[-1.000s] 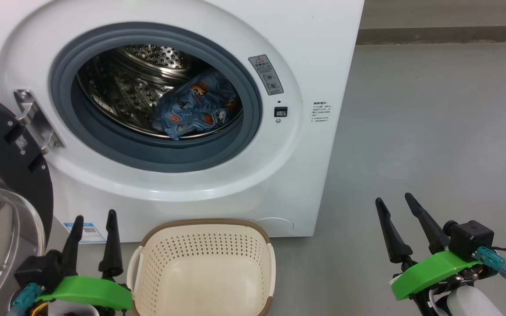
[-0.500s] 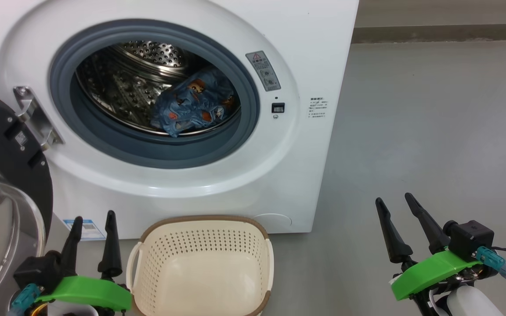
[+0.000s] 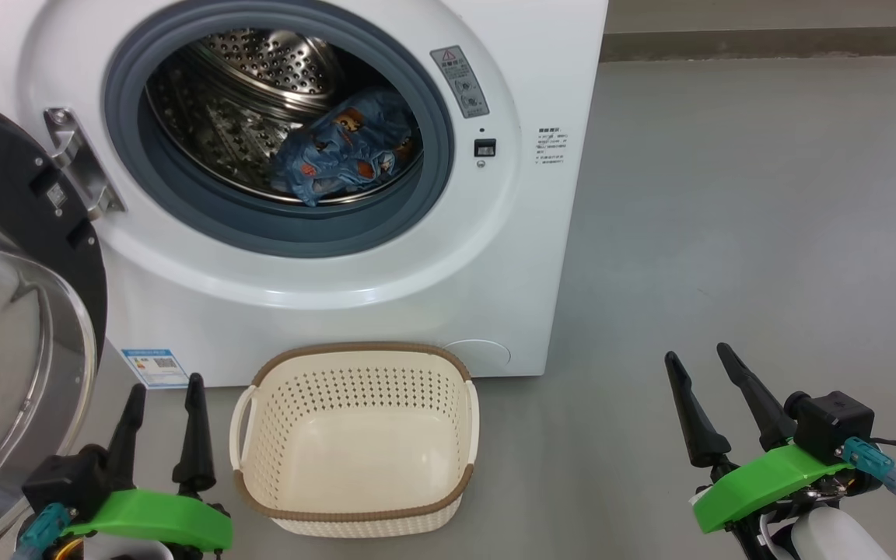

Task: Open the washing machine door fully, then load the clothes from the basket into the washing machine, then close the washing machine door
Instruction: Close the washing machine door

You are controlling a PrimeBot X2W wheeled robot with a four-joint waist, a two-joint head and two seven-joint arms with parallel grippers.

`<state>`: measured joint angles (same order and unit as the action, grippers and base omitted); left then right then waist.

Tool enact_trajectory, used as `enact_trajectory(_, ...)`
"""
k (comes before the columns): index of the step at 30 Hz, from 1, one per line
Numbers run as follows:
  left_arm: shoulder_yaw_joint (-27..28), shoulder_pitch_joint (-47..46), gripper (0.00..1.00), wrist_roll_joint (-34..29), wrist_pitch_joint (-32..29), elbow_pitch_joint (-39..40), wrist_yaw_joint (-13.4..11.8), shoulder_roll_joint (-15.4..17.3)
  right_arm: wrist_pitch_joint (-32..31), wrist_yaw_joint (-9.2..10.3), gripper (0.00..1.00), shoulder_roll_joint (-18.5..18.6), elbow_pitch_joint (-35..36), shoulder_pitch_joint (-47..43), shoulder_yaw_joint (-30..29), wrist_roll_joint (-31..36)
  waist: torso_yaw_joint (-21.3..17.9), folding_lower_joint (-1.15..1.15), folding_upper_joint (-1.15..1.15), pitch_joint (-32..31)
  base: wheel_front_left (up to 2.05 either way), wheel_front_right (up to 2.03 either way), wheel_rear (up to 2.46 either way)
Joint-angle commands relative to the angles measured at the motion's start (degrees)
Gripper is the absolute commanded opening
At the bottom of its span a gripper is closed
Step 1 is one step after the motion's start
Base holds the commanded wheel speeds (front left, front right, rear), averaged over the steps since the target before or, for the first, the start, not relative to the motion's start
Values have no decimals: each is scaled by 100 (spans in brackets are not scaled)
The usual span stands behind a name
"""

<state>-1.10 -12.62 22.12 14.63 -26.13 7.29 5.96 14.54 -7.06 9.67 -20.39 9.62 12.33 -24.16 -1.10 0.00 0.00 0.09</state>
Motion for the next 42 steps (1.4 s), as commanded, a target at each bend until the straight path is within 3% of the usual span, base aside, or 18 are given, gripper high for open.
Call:
enact_trajectory(1,197,-56,100,7,37,129,20,97,46,-43,100,65,117,68,93,42,3,0,0,0,-26,26,0)
enact_trajectory(27,184,-60,100,-31,37,71,20,80,46,-43,100,117,104,52,116,13,68,0,0,-35,0,0,0)
enact_trajectory(42,247,-10,100,-193,37,33,20,28,46,-43,100,138,75,-5,180,-40,682,0,0,-120,0,0,0)
